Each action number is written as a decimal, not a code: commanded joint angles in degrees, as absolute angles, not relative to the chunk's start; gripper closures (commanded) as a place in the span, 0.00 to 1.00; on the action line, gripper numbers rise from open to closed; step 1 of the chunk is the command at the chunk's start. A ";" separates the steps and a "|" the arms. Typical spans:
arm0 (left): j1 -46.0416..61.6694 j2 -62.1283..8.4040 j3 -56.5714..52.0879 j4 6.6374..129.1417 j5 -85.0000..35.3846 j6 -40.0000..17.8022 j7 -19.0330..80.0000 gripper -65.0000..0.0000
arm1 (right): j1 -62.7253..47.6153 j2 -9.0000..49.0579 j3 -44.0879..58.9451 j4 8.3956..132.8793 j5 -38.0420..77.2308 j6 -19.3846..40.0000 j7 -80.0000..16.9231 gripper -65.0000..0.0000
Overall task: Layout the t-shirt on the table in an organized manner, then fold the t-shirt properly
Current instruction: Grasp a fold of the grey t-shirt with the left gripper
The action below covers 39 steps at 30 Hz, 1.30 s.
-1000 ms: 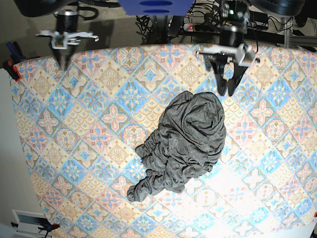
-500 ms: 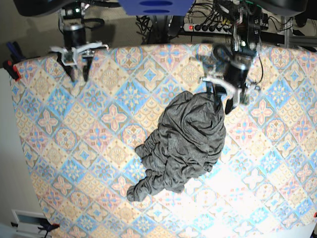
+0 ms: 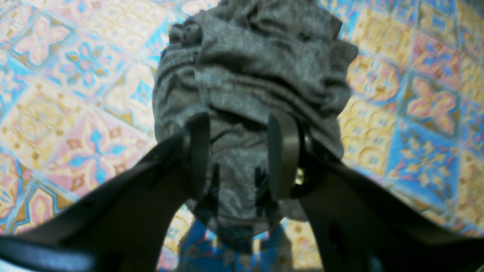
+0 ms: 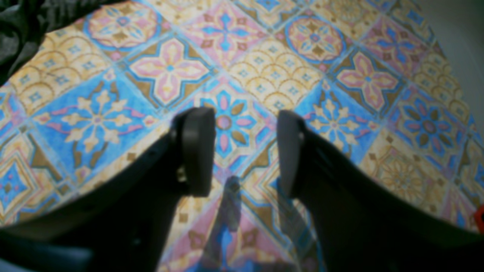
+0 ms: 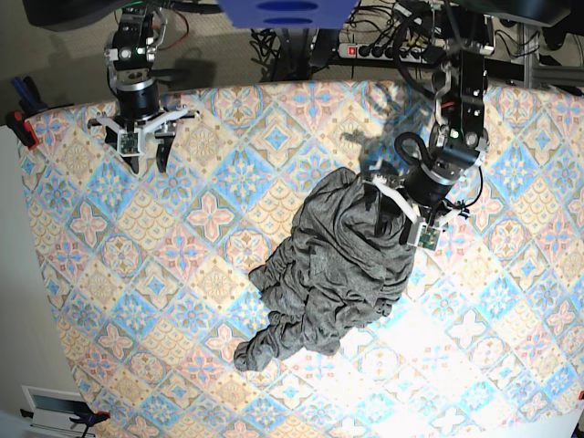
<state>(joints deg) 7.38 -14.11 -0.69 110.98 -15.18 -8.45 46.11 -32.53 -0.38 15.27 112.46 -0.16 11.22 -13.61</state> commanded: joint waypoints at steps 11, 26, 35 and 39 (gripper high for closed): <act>-1.27 -12.88 -0.84 95.52 -15.52 -9.36 44.88 0.61 | -32.48 1.10 15.34 113.54 0.04 11.03 -12.35 0.55; -10.51 -7.96 -0.75 77.67 -14.99 -18.68 41.89 0.61 | -32.48 1.10 15.52 113.45 0.04 11.03 -12.26 0.55; -12.62 -7.16 3.21 76.53 -14.99 -18.68 41.36 0.95 | -32.48 1.10 15.43 113.36 0.04 11.03 -12.09 0.55; -13.14 -6.73 3.56 78.20 -15.34 -18.68 41.80 0.95 | -32.48 1.10 15.43 113.27 0.04 11.03 -12.09 0.55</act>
<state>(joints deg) -11.99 -6.85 3.51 76.75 -14.33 -18.22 42.96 -32.38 0.80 15.27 112.40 -0.16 11.38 -13.54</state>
